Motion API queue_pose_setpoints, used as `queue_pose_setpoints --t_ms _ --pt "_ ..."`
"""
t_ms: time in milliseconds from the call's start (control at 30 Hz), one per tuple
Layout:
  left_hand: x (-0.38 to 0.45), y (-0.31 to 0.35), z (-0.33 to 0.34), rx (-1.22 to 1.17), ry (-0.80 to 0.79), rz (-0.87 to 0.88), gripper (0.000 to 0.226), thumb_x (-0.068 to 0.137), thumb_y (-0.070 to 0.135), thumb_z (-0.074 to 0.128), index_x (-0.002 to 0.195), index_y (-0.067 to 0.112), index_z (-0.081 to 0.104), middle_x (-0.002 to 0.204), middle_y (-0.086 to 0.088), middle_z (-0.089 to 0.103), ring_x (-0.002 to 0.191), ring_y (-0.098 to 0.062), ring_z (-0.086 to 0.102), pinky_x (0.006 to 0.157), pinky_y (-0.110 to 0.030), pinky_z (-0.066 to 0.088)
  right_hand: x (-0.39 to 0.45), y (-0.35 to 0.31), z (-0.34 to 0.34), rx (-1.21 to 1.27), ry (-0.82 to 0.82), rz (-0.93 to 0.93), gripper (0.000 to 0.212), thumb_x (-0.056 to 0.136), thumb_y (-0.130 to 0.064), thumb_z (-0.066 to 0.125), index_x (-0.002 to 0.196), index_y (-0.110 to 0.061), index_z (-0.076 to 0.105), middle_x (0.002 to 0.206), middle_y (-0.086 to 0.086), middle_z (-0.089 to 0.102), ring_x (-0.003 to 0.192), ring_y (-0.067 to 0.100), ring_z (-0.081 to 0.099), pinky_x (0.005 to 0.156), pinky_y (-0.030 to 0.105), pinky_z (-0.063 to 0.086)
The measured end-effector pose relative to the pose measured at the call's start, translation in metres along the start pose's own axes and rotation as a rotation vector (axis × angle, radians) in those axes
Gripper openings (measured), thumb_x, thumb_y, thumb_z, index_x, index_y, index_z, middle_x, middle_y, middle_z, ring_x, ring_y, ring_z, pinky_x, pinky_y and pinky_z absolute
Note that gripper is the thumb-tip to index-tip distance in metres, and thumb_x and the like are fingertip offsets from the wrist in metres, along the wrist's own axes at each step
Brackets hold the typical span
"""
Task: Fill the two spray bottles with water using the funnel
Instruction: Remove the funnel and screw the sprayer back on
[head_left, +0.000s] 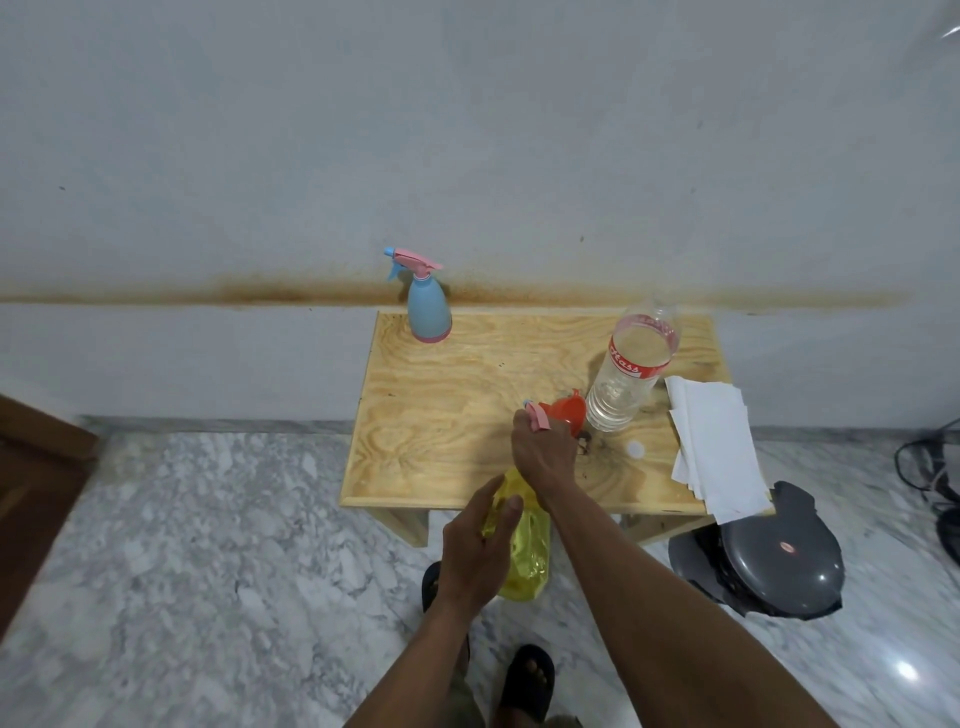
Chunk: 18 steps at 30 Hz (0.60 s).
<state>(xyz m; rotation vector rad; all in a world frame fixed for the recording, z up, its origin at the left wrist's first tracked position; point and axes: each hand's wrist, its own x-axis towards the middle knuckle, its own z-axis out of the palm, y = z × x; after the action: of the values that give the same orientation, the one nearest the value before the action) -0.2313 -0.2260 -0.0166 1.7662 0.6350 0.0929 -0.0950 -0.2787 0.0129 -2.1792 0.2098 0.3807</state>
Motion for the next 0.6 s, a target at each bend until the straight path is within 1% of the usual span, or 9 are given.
queue_pose_setpoints --t_ms 100,200,233,267,333,367,433,500,600 --pt "-0.002 -0.002 0.002 -0.018 0.004 0.005 0.054 0.092 0.053 0.06 0.137 0.023 0.06 0.122 0.009 0.07 0.111 0.004 0.063 0.089 -0.017 0.053 -0.001 0.0 -0.003 0.011 -0.016 0.004 0.041 0.099 -0.038 0.044 0.101 -0.006 0.069 0.101 0.015 0.068 0.095 0.034 0.062 0.082 0.039 0.045" --pt "-0.004 -0.003 0.002 -0.024 0.017 0.014 0.064 0.087 0.066 0.056 0.136 0.025 0.061 0.12 0.01 0.071 0.111 0.001 0.065 0.091 -0.024 0.055 -0.003 -0.001 -0.003 0.01 -0.039 0.01 0.041 0.099 -0.039 0.043 0.106 -0.007 0.068 0.101 0.012 0.066 0.096 0.032 0.061 0.084 0.039 0.045" --pt "-0.005 -0.003 0.001 -0.018 0.022 0.009 0.064 0.087 0.066 0.056 0.136 0.025 0.061 0.12 0.01 0.071 0.11 0.002 0.065 0.091 -0.024 0.055 -0.004 -0.002 -0.003 0.01 -0.045 0.009 0.04 0.099 -0.039 0.043 0.103 -0.008 0.068 0.099 0.011 0.066 0.093 0.03 0.061 0.083 0.039 0.046" --pt "-0.006 -0.003 0.001 -0.011 0.026 0.006 0.058 0.089 0.061 0.058 0.135 0.025 0.061 0.119 0.011 0.071 0.109 0.003 0.065 0.091 -0.024 0.055 -0.006 -0.003 -0.002 0.003 -0.052 0.006 0.041 0.099 -0.039 0.042 0.099 -0.008 0.068 0.097 0.011 0.067 0.091 0.03 0.061 0.081 0.039 0.046" --pt "-0.008 -0.005 0.001 0.005 0.037 0.002 0.045 0.094 0.048 0.061 0.133 0.026 0.061 0.114 0.014 0.07 0.105 0.005 0.064 0.087 -0.019 0.054 -0.008 -0.005 0.0 -0.047 -0.077 -0.029 0.043 0.099 -0.038 0.04 0.087 -0.007 0.067 0.092 0.015 0.068 0.086 0.031 0.062 0.076 0.038 0.045" --pt "-0.009 -0.005 0.0 0.014 0.046 -0.002 0.042 0.095 0.046 0.061 0.133 0.027 0.061 0.112 0.015 0.069 0.103 0.008 0.063 0.084 -0.017 0.053 -0.008 -0.004 0.002 -0.071 -0.087 -0.048 0.044 0.099 -0.037 0.04 0.083 -0.006 0.066 0.09 0.017 0.068 0.084 0.033 0.062 0.074 0.038 0.044" --pt "-0.013 -0.005 0.0 0.022 0.062 -0.005 0.048 0.092 0.053 0.059 0.133 0.028 0.061 0.111 0.015 0.068 0.1 0.011 0.061 0.082 -0.017 0.053 -0.01 -0.004 0.005 -0.079 -0.105 -0.066 0.045 0.098 -0.038 0.04 0.082 -0.004 0.066 0.09 0.02 0.068 0.082 0.033 0.062 0.074 0.039 0.044" --pt "-0.016 -0.006 -0.001 0.033 0.073 0.014 0.06 0.088 0.068 0.055 0.133 0.029 0.06 0.112 0.015 0.067 0.102 0.006 0.062 0.084 -0.023 0.055 -0.011 -0.002 0.006 -0.052 -0.124 -0.06 0.046 0.097 -0.04 0.041 0.083 -0.004 0.066 0.088 0.018 0.067 0.079 0.03 0.061 0.072 0.038 0.044" --pt "-0.018 -0.006 -0.002 0.029 0.071 0.028 0.073 0.079 0.075 0.047 0.133 0.029 0.06 0.113 0.014 0.068 0.106 -0.002 0.065 0.087 -0.03 0.057 -0.015 -0.001 0.003 0.001 -0.146 -0.045 0.038 0.098 -0.036 0.046 0.076 -0.01 0.062 0.072 0.005 0.061 0.065 0.018 0.054 0.057 0.03 0.037"
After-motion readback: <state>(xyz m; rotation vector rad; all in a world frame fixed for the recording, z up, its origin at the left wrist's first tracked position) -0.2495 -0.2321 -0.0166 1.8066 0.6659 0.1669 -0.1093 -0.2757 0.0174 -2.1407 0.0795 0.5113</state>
